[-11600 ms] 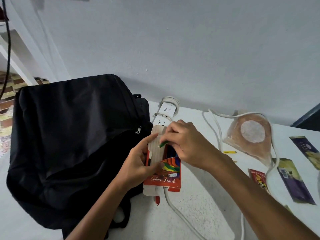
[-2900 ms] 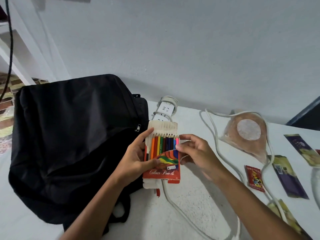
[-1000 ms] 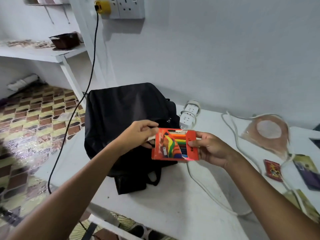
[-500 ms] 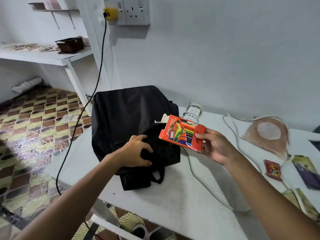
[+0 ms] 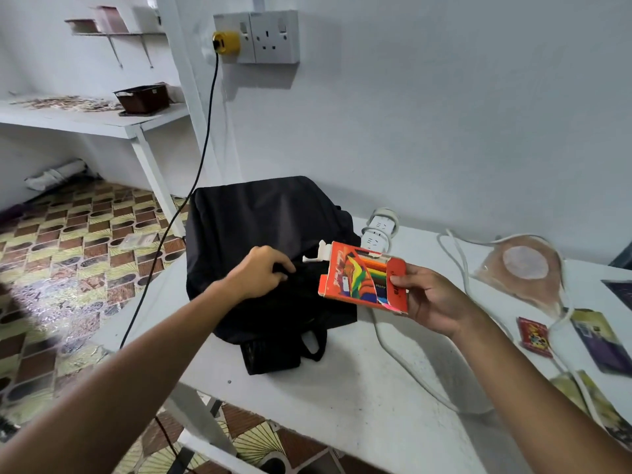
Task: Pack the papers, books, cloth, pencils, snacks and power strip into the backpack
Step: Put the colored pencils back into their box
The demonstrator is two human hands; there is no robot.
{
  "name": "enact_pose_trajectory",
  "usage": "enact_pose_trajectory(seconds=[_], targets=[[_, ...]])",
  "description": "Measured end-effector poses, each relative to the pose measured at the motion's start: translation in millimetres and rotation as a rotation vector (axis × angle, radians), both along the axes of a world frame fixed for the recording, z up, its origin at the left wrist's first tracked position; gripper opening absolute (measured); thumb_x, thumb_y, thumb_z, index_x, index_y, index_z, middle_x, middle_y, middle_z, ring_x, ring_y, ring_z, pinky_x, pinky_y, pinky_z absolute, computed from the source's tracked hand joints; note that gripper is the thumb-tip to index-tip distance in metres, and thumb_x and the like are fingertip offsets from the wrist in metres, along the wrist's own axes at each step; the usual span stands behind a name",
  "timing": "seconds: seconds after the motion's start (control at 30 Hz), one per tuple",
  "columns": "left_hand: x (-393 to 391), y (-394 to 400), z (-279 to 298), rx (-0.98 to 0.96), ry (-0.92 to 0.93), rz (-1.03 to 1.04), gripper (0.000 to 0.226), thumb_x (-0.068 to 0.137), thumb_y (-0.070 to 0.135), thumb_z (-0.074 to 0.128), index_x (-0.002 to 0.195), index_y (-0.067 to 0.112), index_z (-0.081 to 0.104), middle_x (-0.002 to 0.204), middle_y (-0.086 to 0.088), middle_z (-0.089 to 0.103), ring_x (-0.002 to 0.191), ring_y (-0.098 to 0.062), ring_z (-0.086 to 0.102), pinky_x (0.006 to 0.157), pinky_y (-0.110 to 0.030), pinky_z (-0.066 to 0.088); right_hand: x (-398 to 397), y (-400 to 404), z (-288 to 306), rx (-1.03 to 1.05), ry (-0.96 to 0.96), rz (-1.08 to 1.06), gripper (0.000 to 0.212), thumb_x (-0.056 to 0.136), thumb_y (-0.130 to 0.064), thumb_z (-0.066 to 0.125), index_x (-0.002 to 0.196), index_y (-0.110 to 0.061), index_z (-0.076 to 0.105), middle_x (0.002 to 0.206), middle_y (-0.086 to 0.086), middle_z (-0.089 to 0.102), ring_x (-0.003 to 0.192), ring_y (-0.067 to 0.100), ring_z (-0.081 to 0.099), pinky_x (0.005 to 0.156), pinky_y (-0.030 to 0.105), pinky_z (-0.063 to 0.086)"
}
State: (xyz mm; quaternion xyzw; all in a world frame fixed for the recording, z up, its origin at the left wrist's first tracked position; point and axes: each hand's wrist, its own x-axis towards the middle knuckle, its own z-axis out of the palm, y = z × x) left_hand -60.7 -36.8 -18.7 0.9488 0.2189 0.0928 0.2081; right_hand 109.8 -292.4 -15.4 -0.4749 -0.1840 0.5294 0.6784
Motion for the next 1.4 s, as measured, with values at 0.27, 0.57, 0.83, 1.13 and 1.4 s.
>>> enact_pose_trajectory(seconds=[0.27, 0.57, 0.83, 1.13, 1.4], targets=[[33, 48, 117, -0.061, -0.265, 0.128, 0.022, 0.081, -0.007, 0.065, 0.098, 0.004, 0.074, 0.089, -0.009, 0.07, 0.073, -0.003, 0.061, 0.062, 0.001, 0.039, -14, 28, 9, -0.03, -0.044, 0.139, 0.05, 0.08, 0.003, 0.061, 0.129, 0.001, 0.053, 0.126, 0.027, 0.058, 0.111, 0.04, 0.06, 0.089, 0.046, 0.054], [47, 64, 189, 0.122, -0.32, -0.013, 0.023, 0.08, -0.004, 0.064, 0.096, 0.008, 0.076, 0.091, -0.003, 0.072, 0.086, -0.009, 0.063, 0.073, -0.007, 0.043, -38, 108, 39, -0.218, 0.045, -0.163, 0.017, 0.087, 0.003, 0.054, 0.103, -0.002, 0.057, 0.08, 0.015, 0.07, 0.059, 0.022, 0.068, 0.05, 0.029, 0.057], [52, 74, 212, 0.163, -0.439, -0.046, 0.026, 0.08, -0.002, 0.06, 0.091, 0.013, 0.078, 0.086, 0.002, 0.072, 0.083, -0.008, 0.064, 0.083, -0.02, 0.049, -43, 190, 42, -0.253, 0.147, -0.479, 0.025, 0.085, 0.014, 0.049, 0.106, 0.001, 0.053, 0.089, 0.023, 0.062, 0.069, 0.033, 0.063, 0.041, 0.041, 0.054], [57, 87, 219, 0.167, -0.53, -0.054, 0.03, 0.078, -0.005, 0.057, 0.087, 0.014, 0.078, 0.085, 0.003, 0.073, 0.084, -0.011, 0.067, 0.084, -0.023, 0.052, -51, 240, 35, -0.22, 0.108, -0.614, 0.029, 0.089, 0.005, 0.049, 0.117, -0.003, 0.052, 0.101, 0.02, 0.065, 0.078, 0.03, 0.067, 0.053, 0.038, 0.057], [64, 90, 220, 0.144, -0.541, -0.072, 0.03, 0.078, -0.005, 0.057, 0.088, 0.013, 0.078, 0.088, 0.0, 0.075, 0.083, -0.009, 0.067, 0.083, -0.022, 0.052, -70, 248, 31, -0.198, 0.148, -0.569, 0.029, 0.087, 0.01, 0.049, 0.111, -0.006, 0.052, 0.09, 0.014, 0.062, 0.073, 0.025, 0.064, 0.054, 0.04, 0.056]])
